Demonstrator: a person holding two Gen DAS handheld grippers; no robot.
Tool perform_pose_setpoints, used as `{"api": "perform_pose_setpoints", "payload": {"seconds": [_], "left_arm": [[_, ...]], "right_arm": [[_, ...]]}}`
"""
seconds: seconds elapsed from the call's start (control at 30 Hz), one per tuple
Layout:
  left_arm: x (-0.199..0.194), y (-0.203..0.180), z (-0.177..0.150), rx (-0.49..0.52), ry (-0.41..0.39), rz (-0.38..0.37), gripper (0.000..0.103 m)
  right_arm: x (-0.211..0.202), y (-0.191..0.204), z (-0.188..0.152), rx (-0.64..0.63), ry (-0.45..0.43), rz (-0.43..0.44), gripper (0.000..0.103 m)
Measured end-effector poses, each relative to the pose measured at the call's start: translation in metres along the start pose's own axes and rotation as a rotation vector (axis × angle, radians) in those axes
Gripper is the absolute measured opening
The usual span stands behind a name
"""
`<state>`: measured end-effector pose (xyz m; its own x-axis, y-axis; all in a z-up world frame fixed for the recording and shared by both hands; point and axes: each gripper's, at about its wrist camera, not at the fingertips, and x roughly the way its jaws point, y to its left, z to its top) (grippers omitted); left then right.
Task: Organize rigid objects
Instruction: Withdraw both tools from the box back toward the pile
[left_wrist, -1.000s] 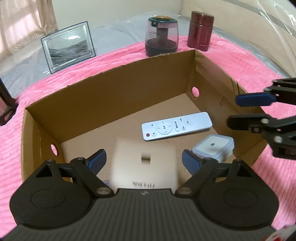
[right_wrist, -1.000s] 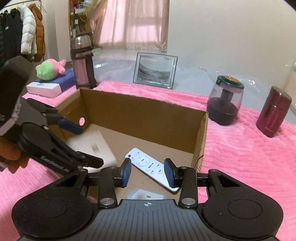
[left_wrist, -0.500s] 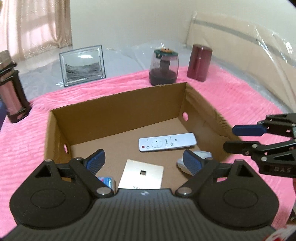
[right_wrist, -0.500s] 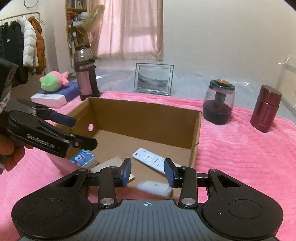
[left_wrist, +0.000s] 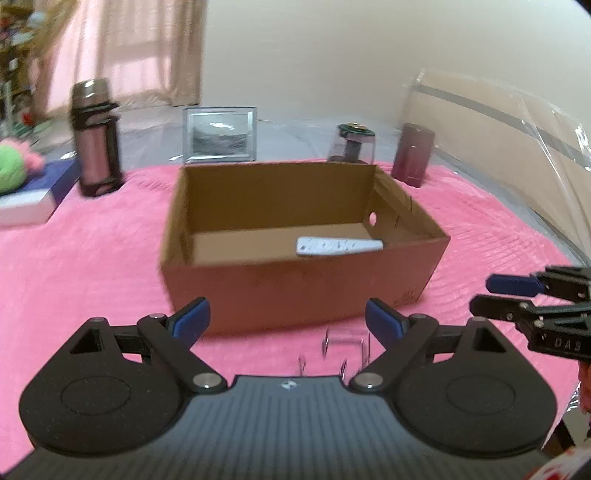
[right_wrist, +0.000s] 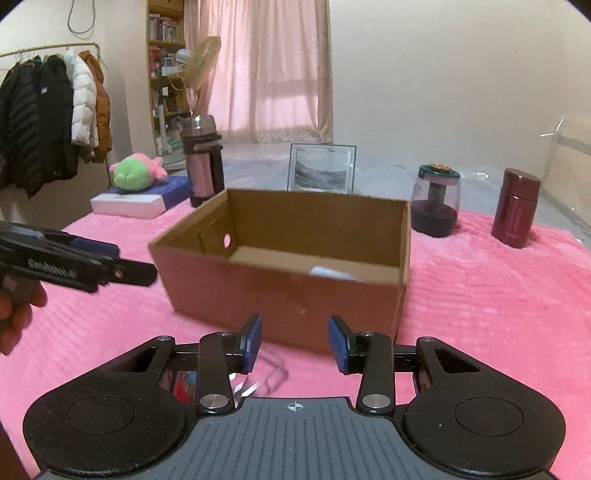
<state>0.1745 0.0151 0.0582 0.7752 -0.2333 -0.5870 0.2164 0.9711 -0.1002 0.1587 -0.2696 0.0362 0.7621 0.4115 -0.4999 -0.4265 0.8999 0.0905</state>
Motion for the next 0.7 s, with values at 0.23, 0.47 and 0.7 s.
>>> {"api": "perform_pose_setpoints", "payload": {"seconds": [0.23,0.47,0.7], "left_arm": [[-0.032,0.010,-0.057,-0.058,-0.001,0.051,0.088],[-0.038,0.015,-0.094,-0.100,0.044,0.056,0.088],[-0.035,0.014,-0.112,-0.096,0.082,0.062,0.088]], "right_arm": [[-0.020,0.009,-0.053,0.084,0.029,-0.020,0.050],[-0.032,0.012,-0.087,0.128,0.075,-0.030,0.051],[-0.031,0.015,-0.099,0.103,0.093,-0.031,0.051]]}}
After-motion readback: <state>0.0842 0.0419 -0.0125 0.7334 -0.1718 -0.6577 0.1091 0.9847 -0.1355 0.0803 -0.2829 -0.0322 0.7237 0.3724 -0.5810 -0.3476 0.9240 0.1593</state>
